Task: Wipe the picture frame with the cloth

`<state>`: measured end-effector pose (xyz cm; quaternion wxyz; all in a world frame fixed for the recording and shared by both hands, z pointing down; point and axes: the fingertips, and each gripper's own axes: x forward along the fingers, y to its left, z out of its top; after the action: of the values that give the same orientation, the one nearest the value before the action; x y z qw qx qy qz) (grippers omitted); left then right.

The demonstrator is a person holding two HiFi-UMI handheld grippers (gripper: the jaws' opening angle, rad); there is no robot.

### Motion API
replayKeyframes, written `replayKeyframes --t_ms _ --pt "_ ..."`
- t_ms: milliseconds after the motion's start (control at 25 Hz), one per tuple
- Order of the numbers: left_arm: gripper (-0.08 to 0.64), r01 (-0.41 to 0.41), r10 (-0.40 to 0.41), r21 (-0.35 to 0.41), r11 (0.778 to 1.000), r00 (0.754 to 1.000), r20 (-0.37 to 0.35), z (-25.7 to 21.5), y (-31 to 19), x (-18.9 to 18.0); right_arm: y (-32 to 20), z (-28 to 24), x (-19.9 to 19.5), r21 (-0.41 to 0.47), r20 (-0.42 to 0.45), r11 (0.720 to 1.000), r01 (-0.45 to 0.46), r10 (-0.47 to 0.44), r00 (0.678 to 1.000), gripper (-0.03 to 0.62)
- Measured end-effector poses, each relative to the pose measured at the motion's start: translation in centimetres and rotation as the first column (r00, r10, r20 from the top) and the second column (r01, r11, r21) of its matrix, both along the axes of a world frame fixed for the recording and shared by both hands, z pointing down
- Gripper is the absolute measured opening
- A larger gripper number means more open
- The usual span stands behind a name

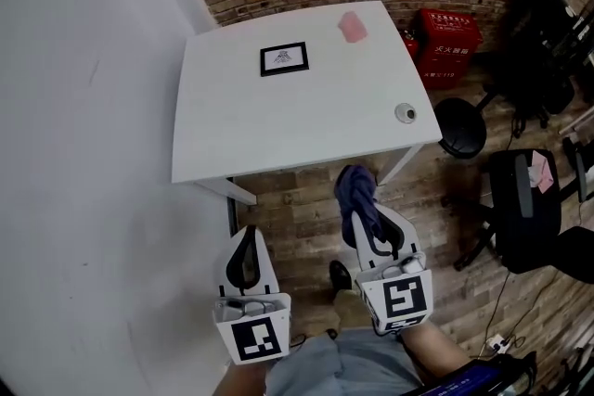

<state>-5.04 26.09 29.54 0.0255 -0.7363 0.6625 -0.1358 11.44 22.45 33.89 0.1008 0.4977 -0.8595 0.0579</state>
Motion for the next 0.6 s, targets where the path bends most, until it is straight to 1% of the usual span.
replayKeyframes --t_ms 160,280,440,600 --pt "0.009 0.012 -0.013 0.028 1.0 1.0 0.003 -1.1 -3.8 0.6 -4.0 -0.6 0.5 0.028 0.008 0.999 0.014 -0.014 1.0 0.075" --pt "0.009 0.026 -0.026 0.06 0.998 1.0 0.006 -2.4 -5.8 0.7 -6.6 -2.1 0.4 0.052 0.025 0.998 0.023 -0.024 0.999 0.075" --pt "0.009 0.055 -0.057 0.087 0.995 0.998 0.015 -4.2 -7.2 0.0 -8.8 -3.7 0.6 0.086 0.025 0.996 0.025 -0.028 0.999 0.075" --pt "0.009 0.091 -0.093 0.102 0.991 0.995 0.017 -4.9 -8.3 -1.3 -10.4 -4.3 -0.1 0.1 0.025 0.994 0.041 -0.044 0.999 0.075"
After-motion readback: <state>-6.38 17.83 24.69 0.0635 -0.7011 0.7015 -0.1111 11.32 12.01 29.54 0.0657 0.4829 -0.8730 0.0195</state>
